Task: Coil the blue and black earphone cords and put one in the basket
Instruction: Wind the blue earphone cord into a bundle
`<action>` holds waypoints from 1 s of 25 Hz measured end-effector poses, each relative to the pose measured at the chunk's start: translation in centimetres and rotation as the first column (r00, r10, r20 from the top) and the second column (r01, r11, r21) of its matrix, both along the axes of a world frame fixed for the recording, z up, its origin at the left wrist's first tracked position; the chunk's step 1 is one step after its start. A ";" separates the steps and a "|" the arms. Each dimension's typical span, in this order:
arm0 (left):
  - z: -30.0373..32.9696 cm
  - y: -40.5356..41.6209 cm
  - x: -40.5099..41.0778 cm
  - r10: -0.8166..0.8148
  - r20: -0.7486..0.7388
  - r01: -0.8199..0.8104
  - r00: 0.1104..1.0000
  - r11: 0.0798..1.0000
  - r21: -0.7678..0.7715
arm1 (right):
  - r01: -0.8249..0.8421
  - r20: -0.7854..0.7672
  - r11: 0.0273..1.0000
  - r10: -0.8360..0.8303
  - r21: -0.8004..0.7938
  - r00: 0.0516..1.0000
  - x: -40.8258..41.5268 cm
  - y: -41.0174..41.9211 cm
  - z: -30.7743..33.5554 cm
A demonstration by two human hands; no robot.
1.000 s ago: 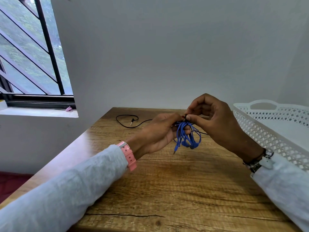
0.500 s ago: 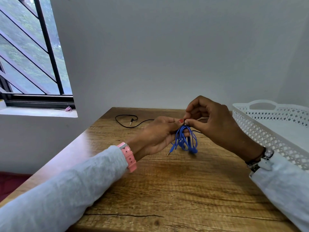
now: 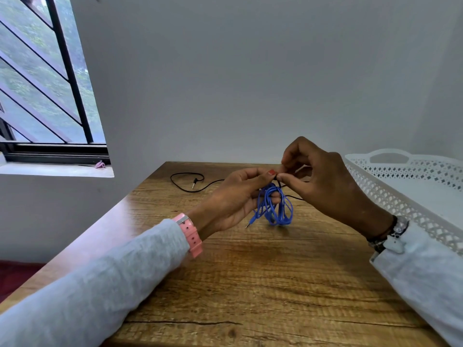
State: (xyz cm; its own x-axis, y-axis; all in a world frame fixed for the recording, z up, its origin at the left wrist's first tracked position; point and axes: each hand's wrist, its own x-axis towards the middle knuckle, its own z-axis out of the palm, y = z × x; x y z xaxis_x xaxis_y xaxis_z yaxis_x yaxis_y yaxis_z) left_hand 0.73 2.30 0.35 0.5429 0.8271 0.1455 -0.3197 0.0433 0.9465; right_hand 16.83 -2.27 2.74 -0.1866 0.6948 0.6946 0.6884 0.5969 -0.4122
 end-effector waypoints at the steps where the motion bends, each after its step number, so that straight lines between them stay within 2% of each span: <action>1: 0.1 0.1 -0.1 -0.010 0.000 0.010 1.000 1.000 -0.001 | 0.011 0.023 0.999 -0.012 0.033 1.000 -0.1 -0.1 0.0; 5: 0.6 0.3 -0.6 -0.039 -0.041 0.039 0.998 0.999 -0.010 | 0.026 0.155 0.988 -0.051 0.154 0.987 -0.5 -0.6 -0.3; 8: 0.8 0.1 -0.5 -0.064 -0.044 0.064 0.997 0.998 -0.010 | 0.019 0.187 0.978 -0.059 0.209 0.981 -0.7 -0.8 -0.3; 16: 0.7 0.2 -0.3 -0.054 -0.050 0.054 0.997 0.999 0.002 | 0.061 -0.018 0.981 -0.059 0.184 0.998 -0.4 -0.4 0.1; 19: 0.5 0.2 -0.4 -0.069 -0.049 0.071 0.996 0.997 0.030 | 0.085 -0.086 0.988 -0.075 0.127 0.994 -0.4 0.1 0.0; 22: 0.1 0.0 -0.1 -0.074 -0.119 0.091 0.990 0.986 0.143 | 0.058 -0.095 0.998 -0.056 0.013 0.994 0.0 0.2 0.2; 25: -0.3 -0.3 0.4 -0.034 -0.152 0.067 0.988 0.973 0.222 | -0.070 -0.077 0.965 0.053 -0.253 0.996 0.8 0.4 0.8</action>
